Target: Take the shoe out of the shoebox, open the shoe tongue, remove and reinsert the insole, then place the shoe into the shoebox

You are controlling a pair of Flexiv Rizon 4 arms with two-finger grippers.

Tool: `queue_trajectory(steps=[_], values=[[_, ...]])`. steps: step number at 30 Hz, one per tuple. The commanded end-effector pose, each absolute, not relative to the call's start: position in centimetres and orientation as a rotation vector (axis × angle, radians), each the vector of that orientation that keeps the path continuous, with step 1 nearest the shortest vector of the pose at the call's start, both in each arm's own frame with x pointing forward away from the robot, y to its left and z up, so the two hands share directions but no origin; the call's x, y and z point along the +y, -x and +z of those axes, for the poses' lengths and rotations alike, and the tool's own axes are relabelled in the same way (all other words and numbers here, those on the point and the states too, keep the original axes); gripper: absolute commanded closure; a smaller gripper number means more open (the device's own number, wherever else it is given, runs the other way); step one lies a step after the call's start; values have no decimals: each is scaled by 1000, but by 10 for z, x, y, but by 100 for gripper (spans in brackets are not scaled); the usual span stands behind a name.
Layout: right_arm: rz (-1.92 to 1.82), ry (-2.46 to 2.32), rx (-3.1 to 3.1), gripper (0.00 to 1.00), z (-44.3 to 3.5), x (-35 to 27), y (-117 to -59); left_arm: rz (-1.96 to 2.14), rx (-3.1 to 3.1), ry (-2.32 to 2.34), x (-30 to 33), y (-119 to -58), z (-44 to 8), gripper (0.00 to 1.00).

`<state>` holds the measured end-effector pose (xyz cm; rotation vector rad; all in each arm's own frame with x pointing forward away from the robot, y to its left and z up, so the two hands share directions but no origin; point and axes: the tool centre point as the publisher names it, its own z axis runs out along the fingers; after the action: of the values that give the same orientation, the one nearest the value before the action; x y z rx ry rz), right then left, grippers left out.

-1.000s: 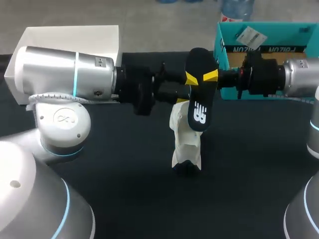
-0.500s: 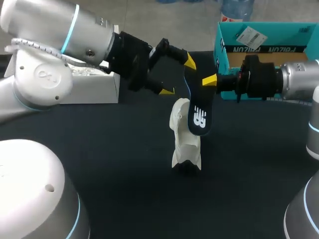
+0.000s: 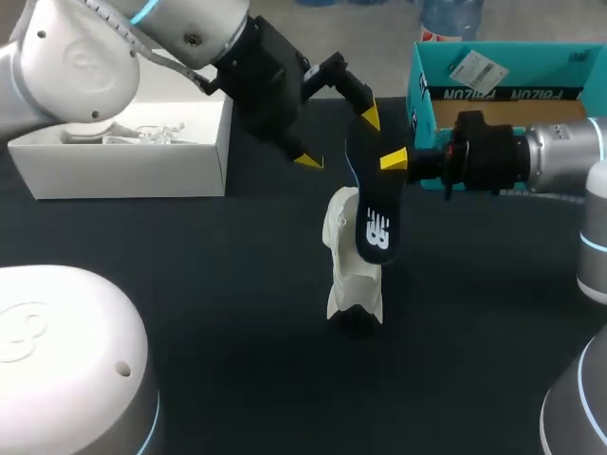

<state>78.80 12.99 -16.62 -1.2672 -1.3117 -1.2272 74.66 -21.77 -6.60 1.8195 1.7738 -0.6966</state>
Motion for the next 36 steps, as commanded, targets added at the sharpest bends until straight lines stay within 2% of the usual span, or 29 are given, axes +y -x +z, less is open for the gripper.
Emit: queue_trajectory(steps=[1, 25, 36], values=[[-1205, 1262, -1322, 100, -169, 133, -794, -330, 2012, -2092, -225, -752, -56, 0], [-1161, 1239, -1348, 100, -179, 147, -800, 55, 2197, -2224, -247, -766, -39, 0], [-1167, 1247, -1350, 100, -178, 144, -798, 52, 2192, -2190, -247, -779, -44, 0]])
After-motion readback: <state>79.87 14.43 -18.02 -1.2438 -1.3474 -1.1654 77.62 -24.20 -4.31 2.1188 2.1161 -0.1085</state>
